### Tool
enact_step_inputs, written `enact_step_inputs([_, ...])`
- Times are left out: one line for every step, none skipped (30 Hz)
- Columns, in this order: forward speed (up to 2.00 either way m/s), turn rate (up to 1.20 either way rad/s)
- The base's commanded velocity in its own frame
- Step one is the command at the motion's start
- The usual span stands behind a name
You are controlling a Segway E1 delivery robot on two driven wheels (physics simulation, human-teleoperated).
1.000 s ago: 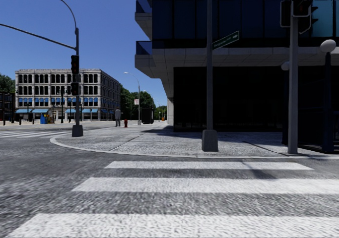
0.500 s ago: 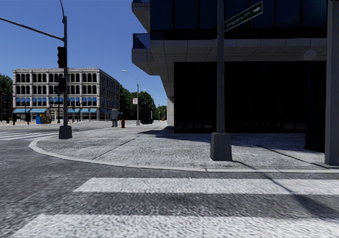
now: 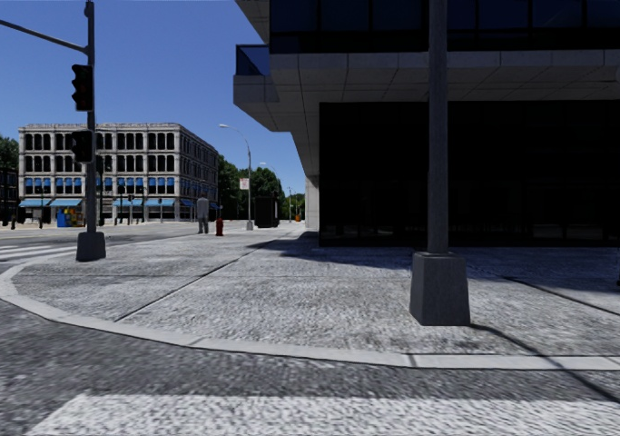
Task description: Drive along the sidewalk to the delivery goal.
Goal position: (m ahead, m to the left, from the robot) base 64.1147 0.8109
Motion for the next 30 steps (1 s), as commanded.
enact_step_inputs([2.0,0.0])
enact_step_inputs([2.0,0.0])
enact_step_inputs([2.0,0.0])
enact_step_inputs([2.0,0.0])
enact_step_inputs([2.0,0.0])
enact_step_inputs([2.0,0.0])
enact_step_inputs([2.0,0.0])
enact_step_inputs([2.0,0.0])
enact_step_inputs([2.0,0.0])
enact_step_inputs([1.99,0.0])
enact_step_inputs([1.79,0.0])
enact_step_inputs([1.64,0.0])
enact_step_inputs([1.5,0.0])
enact_step_inputs([1.5,0.0])
enact_step_inputs([1.43,0.0])
enact_step_inputs([1.38,0.0])
enact_step_inputs([1.35,0.0])
enact_step_inputs([1.33,0.0])
enact_step_inputs([1.31,0.0])
enact_step_inputs([1.27,0.0])
enact_step_inputs([1.26,0.0])
enact_step_inputs([1.26,0.0])
enact_step_inputs([1.25,0.0])
enact_step_inputs([1.25,0.0])
enact_step_inputs([1.25,0.0])
enact_step_inputs([1.25,0.0])
enact_step_inputs([1.25,0.0])
enact_step_inputs([1.25,0.0])
enact_step_inputs([1.25,0.0])
enact_step_inputs([1.25,0.0])
